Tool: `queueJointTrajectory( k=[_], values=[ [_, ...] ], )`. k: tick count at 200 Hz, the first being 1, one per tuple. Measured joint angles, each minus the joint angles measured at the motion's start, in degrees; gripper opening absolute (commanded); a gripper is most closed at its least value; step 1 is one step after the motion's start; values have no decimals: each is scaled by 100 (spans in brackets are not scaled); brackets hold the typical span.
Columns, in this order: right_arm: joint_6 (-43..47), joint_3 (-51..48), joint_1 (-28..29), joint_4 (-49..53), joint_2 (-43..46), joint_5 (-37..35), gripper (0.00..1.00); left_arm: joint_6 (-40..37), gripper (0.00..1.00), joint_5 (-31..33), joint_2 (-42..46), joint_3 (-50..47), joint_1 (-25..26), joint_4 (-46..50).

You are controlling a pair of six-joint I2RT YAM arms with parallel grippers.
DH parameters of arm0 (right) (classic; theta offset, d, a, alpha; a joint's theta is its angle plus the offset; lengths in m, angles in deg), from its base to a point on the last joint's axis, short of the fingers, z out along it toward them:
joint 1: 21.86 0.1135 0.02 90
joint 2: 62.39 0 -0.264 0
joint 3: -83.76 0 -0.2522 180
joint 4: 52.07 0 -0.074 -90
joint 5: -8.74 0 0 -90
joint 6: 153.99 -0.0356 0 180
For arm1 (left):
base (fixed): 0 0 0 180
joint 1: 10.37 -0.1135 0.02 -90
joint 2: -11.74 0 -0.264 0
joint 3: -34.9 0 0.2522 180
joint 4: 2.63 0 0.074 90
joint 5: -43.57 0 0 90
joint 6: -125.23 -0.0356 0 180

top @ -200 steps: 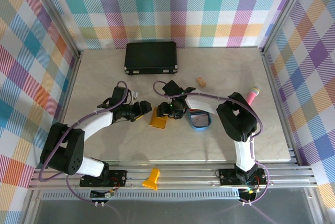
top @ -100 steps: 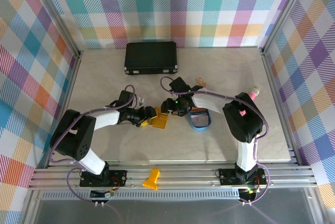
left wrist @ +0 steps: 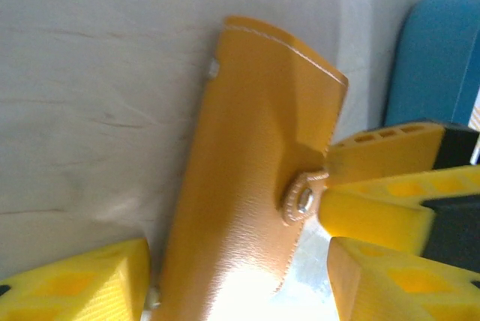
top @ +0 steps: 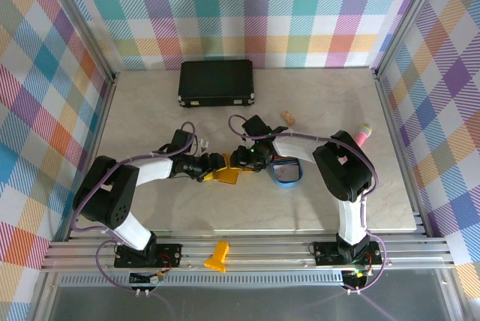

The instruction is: Put the credit cards into the card holder

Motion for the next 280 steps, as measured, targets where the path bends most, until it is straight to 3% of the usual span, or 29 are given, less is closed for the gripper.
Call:
queueJointTrajectory(
  k=[116, 221, 280],
  values=[
    [-164, -170, -109, -280, -44, 330, 45, -15, 64, -374, 245, -205, 160, -61],
    [-330, -232, -188, -385, -57, 474, 40, 79, 61, -776, -59, -243, 160, -459],
    [-428, -363, -247, -564, -48, 599, 37, 122, 65, -166, 151, -234, 173, -90]
  ],
)
